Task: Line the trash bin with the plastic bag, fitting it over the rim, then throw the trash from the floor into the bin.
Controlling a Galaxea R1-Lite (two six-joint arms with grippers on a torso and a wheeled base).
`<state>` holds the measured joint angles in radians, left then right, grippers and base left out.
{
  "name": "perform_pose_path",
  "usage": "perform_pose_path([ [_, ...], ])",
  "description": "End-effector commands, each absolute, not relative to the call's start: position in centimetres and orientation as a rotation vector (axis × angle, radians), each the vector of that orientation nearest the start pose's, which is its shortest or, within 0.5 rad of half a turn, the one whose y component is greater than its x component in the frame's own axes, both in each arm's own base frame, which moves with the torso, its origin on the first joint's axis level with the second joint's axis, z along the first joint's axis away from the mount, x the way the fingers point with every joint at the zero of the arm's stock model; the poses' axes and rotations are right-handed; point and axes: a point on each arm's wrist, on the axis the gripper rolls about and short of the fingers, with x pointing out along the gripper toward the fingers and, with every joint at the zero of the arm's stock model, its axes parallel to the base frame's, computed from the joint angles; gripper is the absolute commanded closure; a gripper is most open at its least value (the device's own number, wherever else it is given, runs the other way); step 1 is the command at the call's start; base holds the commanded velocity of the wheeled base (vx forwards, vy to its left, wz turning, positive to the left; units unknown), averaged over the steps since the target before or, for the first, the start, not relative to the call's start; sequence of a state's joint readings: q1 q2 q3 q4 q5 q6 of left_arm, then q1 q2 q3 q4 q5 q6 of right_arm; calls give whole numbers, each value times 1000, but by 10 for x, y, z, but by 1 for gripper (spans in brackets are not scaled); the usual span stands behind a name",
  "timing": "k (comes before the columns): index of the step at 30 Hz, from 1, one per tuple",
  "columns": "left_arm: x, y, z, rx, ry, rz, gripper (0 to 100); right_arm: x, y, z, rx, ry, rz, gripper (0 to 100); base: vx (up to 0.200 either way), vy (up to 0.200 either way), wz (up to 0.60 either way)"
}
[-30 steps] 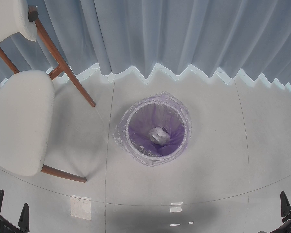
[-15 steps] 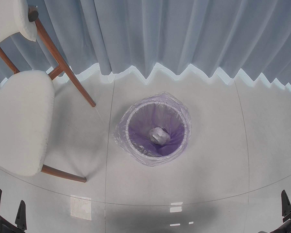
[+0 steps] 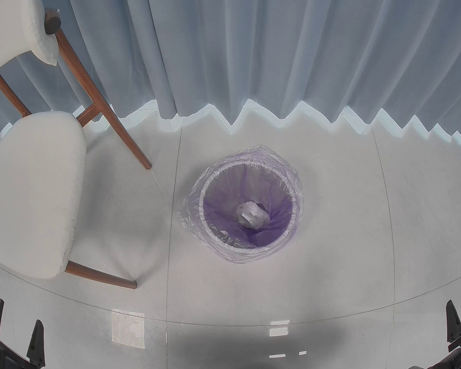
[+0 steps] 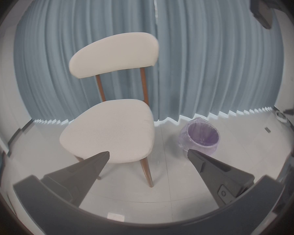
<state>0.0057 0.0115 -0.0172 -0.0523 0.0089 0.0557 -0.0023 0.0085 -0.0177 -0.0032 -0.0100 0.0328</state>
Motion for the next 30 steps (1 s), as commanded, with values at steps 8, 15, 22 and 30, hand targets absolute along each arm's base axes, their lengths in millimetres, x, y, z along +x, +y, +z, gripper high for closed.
perform_pose_path([
  [8, -23, 0, 81, 90, -53, -7, 0, -23, 0, 76, 35, -5, -14, 0, 0, 0, 0],
  [15, -23, -1, 80, 67, -42, -17, 0, -23, 0, 76, 35, -5, -14, 0, 0, 0, 0],
  [22, -23, 0, 76, 11, -3, 6, 0, -23, 0, 76, 37, -5, -14, 0, 0, 0, 0],
  [30, -23, 0, 76, 14, 0, -5, 0, -23, 0, 76, 26, -3, -9, 0, 0, 0, 0],
])
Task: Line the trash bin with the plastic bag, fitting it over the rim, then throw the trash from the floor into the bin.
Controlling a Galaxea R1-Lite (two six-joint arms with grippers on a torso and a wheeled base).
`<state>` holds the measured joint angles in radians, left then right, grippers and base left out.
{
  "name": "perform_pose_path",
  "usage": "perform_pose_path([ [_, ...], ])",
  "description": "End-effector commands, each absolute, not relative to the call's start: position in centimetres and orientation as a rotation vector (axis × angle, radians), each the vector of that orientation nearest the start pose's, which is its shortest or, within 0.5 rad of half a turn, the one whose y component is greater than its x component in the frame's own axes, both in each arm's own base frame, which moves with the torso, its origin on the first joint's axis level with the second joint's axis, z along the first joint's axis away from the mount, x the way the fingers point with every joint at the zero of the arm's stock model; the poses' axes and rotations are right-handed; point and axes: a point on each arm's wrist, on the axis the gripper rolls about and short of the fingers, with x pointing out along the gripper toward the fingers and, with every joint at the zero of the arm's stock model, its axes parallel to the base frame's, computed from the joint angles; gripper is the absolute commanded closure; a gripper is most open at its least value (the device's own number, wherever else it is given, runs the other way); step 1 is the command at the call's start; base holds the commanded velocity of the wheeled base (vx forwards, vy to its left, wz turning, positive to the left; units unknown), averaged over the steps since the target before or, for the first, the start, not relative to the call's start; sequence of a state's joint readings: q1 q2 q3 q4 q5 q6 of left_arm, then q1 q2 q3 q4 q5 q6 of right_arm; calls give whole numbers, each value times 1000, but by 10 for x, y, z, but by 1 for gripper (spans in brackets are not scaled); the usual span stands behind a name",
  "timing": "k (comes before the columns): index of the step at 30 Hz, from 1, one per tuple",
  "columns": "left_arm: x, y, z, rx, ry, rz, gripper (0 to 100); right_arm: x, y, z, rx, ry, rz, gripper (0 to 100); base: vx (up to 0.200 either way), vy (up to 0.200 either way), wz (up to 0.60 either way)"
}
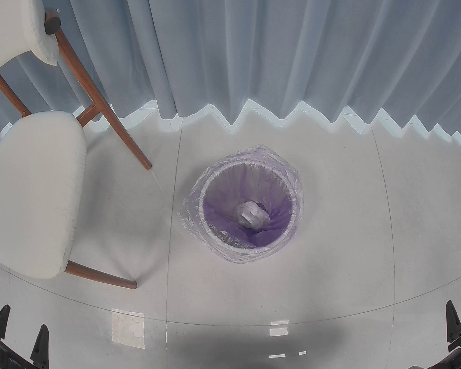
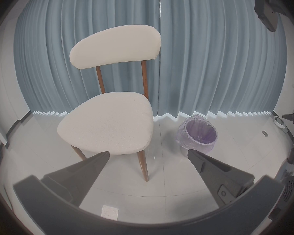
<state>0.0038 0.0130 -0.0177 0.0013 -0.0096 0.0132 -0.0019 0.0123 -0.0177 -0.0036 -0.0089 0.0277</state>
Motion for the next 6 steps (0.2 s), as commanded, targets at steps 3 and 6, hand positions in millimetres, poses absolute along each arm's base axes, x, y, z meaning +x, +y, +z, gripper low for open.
perform_pose_path([
  [3, -23, 0, 76, 14, -2, -5, 0, -23, 0, 76, 17, -2, -8, 0, 0, 0, 0],
  [6, -23, 0, 76, 14, 0, -5, 0, -23, 0, 76, 17, -2, -8, 0, 0, 0, 0],
])
